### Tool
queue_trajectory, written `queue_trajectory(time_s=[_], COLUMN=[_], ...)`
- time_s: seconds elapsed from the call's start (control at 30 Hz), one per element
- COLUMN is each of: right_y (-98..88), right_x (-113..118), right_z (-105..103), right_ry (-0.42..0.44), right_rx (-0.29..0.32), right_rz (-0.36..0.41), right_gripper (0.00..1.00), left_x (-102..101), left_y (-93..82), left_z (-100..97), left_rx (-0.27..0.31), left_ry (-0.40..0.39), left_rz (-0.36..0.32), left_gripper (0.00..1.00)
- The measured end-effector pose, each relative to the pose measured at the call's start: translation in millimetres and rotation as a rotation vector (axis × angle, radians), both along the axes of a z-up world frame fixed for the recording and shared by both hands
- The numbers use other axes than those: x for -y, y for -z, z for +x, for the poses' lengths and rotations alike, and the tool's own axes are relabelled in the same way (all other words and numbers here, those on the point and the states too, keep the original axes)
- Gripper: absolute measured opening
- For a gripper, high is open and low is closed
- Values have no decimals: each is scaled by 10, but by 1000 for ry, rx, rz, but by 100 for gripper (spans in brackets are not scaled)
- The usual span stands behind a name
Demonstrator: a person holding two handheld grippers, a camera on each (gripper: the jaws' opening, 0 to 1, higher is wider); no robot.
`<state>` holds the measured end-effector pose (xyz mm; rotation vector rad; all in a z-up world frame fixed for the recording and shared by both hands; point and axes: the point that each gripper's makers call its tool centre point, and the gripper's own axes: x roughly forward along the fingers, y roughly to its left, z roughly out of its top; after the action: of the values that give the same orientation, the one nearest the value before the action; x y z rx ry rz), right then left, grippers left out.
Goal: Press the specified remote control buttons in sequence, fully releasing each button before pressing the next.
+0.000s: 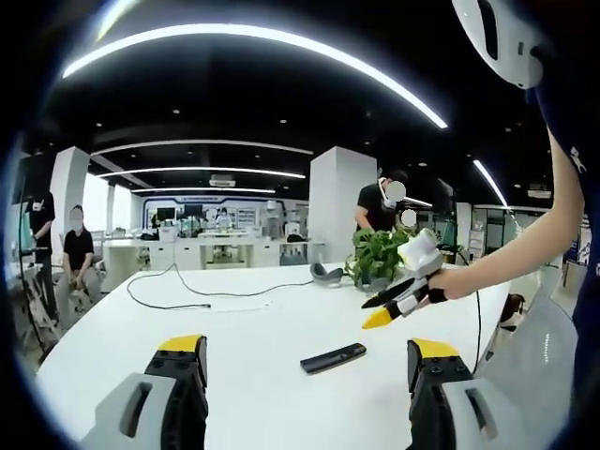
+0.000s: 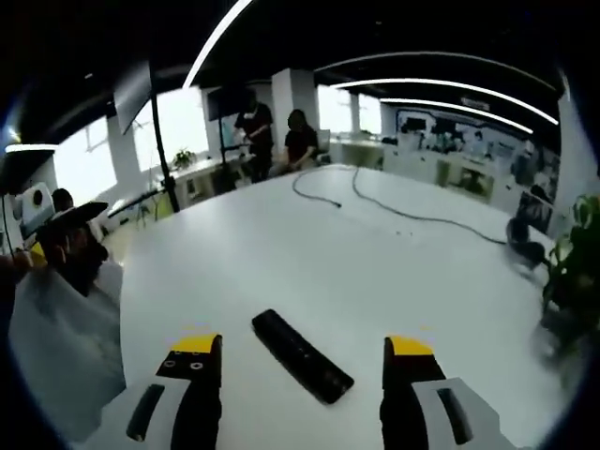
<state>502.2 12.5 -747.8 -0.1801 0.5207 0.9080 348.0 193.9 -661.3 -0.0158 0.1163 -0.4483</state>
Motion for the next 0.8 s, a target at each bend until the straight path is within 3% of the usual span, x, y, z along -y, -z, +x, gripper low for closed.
queue_trajectory(time_s=[0.27, 0.8], right_y=[-292, -669], right_x=[127, 457], right_z=[-204, -546], right_ry=[91, 229], right_rx=[31, 114], right_rz=[88, 136], right_gripper=[73, 83], left_x=[-9, -6], left_y=[-4, 5], left_z=[-5, -5], left_rx=[10, 14], left_ry=[1, 9], left_rz=[1, -2], left_gripper=[93, 93])
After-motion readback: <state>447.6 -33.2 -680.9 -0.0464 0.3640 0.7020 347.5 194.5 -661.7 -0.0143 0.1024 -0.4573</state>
